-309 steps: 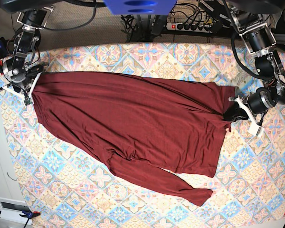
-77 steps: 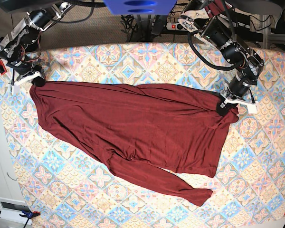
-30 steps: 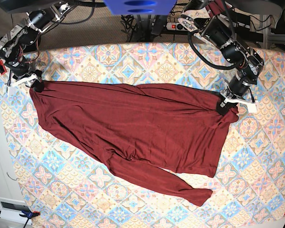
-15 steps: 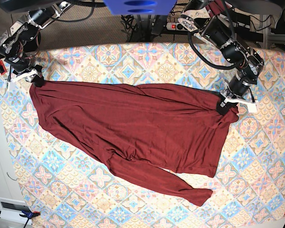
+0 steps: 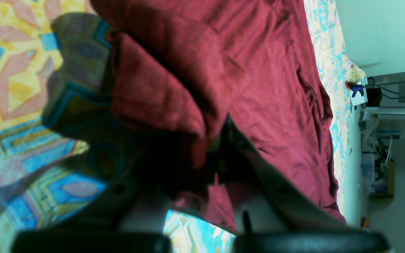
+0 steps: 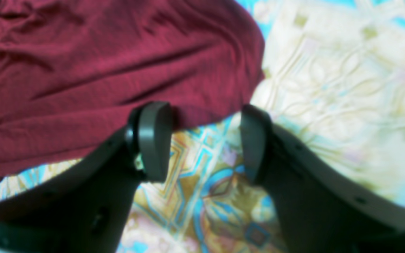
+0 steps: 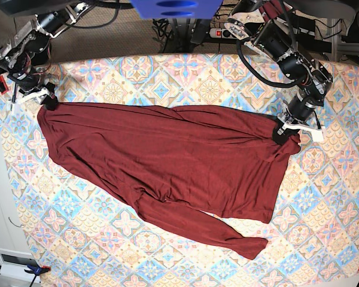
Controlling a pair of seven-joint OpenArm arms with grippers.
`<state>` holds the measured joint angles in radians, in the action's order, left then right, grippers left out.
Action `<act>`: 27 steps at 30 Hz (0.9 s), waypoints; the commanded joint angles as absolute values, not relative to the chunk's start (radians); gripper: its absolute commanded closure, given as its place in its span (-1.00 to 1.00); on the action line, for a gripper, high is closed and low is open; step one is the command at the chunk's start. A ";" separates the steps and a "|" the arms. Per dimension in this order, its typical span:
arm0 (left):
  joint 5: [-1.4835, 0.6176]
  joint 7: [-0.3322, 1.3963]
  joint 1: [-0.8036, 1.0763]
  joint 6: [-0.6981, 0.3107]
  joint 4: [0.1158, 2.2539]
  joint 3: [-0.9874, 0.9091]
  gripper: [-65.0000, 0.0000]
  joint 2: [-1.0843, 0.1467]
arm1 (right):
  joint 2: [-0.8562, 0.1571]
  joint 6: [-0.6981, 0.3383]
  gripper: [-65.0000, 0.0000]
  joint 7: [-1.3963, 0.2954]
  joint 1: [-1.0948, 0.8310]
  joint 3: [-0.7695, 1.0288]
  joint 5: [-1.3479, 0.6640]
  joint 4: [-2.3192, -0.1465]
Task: Layout the t-shirt on the table in an organized manner, then fold the t-shirt properly
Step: 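Hold both shirt corners and adjust the grips slightly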
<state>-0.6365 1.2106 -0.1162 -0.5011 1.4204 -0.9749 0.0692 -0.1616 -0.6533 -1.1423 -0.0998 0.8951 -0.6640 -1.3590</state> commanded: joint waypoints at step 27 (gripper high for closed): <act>-0.662 1.190 -0.128 -0.509 1.435 -0.974 1.00 0.061 | -0.177 -0.698 0.89 -1.106 -0.005 0.895 -0.679 -1.422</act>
